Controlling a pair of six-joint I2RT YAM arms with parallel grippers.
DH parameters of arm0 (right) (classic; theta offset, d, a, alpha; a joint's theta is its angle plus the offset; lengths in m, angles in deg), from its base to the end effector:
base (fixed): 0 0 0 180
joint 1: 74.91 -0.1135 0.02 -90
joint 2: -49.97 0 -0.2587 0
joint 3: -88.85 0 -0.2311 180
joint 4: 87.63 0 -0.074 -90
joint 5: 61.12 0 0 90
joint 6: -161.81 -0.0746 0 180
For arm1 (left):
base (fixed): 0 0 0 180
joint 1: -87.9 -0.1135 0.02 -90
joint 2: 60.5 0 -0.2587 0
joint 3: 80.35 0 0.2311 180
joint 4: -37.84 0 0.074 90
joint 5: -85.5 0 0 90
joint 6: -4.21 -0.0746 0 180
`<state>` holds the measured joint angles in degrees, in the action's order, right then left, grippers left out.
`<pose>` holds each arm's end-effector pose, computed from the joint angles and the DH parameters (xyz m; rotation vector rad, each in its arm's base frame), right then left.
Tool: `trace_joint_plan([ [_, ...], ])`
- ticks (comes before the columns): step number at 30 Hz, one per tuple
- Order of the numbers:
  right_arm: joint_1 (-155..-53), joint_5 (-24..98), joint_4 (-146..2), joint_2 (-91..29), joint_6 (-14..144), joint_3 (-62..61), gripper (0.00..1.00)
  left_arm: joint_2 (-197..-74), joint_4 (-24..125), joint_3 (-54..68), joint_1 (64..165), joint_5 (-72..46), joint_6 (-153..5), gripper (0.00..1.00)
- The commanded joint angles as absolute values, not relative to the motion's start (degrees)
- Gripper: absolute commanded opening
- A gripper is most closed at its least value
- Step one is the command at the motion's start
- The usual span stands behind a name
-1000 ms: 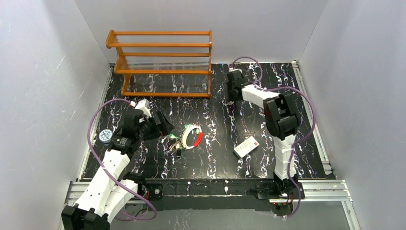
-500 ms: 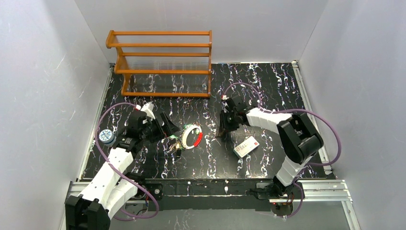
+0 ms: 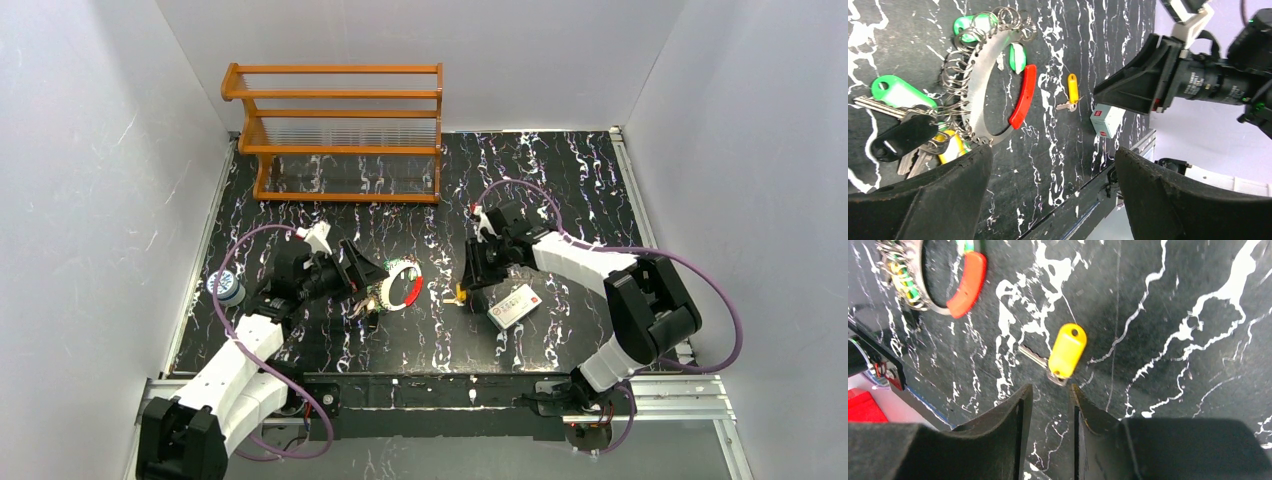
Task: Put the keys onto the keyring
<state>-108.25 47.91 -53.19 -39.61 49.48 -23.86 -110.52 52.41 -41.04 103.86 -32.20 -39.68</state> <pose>0.2466 0.1914 0.1637 -0.3902 2.6513 0.7701 0.1900 -0.0904 0.2090 -0.2331 2.1469 -1.1477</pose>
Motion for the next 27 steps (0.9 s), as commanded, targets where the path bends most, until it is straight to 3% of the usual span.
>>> trace_joint_plan([
  [1,-107.6,51.0,-53.4,-40.7,49.4,-26.2,0.40,-108.8,49.3,-42.1,104.9,-34.2,-37.8,0.89],
  [13,-107.6,51.5,-55.8,-43.5,50.2,-27.7,0.43,-108.5,47.9,-42.9,105.4,-34.0,-36.4,0.89],
  [20,-107.5,48.6,-55.2,-43.4,51.7,-24.8,0.53,-107.5,47.9,-43.2,105.5,-34.2,-35.8,0.88],
  [27,-107.5,48.6,-54.4,-45.6,54.1,-22.4,0.53,-106.7,47.9,-43.9,105.6,-34.2,-35.0,0.88],
])
